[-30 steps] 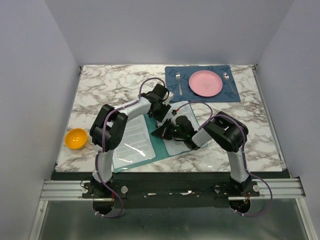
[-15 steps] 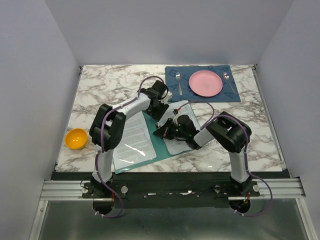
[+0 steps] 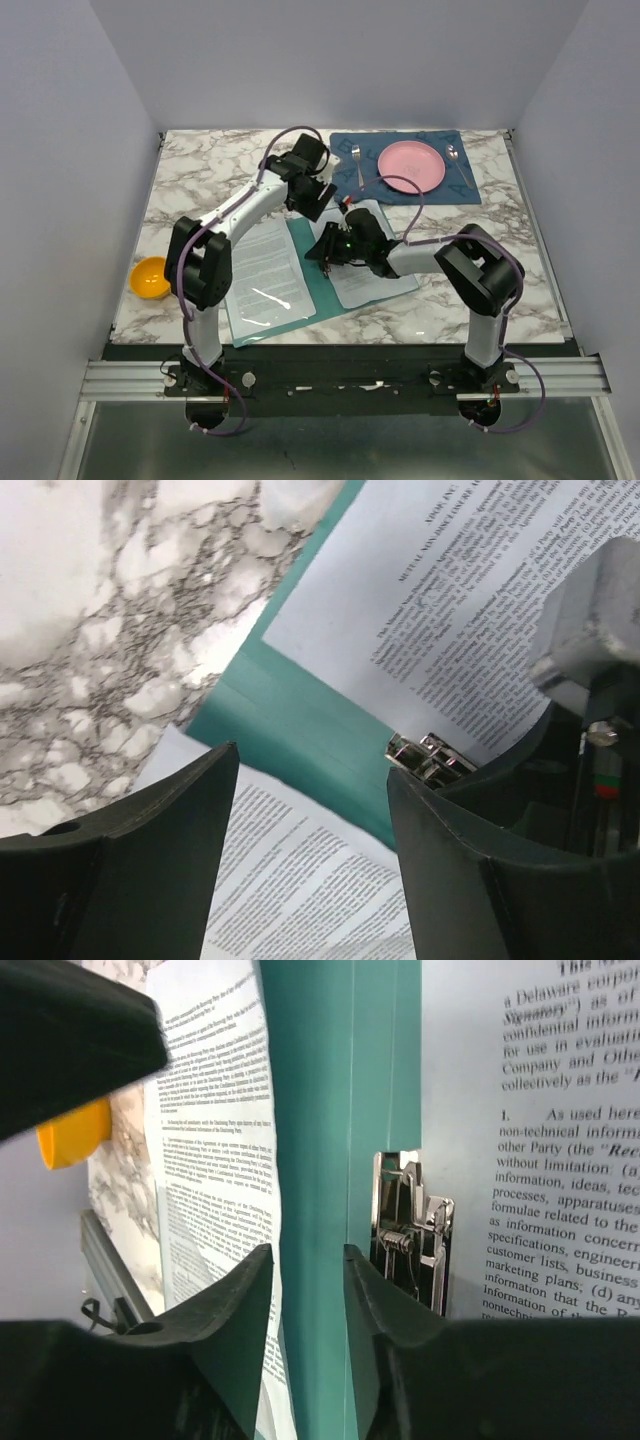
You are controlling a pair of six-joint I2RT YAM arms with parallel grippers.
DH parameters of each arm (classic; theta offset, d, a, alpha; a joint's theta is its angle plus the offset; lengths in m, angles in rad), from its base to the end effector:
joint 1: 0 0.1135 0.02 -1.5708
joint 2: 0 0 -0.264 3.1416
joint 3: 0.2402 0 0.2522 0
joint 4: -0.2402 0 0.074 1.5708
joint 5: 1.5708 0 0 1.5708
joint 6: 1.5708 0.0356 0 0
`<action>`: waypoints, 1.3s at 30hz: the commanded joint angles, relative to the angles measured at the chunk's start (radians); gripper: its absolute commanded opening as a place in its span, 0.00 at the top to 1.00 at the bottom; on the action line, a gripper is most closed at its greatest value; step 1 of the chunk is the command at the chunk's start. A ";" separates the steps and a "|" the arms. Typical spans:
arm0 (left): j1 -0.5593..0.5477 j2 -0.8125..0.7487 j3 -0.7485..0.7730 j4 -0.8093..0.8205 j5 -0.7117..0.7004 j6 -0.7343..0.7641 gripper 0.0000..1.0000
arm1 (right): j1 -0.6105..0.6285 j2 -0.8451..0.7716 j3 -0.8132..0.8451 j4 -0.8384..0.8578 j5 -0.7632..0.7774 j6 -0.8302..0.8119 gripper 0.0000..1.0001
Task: Put the files into the folder
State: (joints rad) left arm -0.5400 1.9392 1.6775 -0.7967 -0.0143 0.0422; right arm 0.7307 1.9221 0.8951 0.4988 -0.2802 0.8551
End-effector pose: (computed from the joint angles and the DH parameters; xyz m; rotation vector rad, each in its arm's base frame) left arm 0.3613 -0.2160 0.2588 0.7522 2.5279 -0.1519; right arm 0.2782 0.2625 0.1283 -0.0434 2.3333 1.1819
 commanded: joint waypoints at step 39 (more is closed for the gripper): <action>0.384 -0.482 -0.527 -0.013 0.220 0.119 0.14 | 0.121 0.052 0.456 -0.850 0.427 -0.389 0.69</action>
State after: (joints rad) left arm -0.1635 1.4918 1.1702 -0.8196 0.1810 0.1493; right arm 0.8406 1.9442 1.3121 -0.3244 0.1097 0.4953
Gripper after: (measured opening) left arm 0.858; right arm 0.321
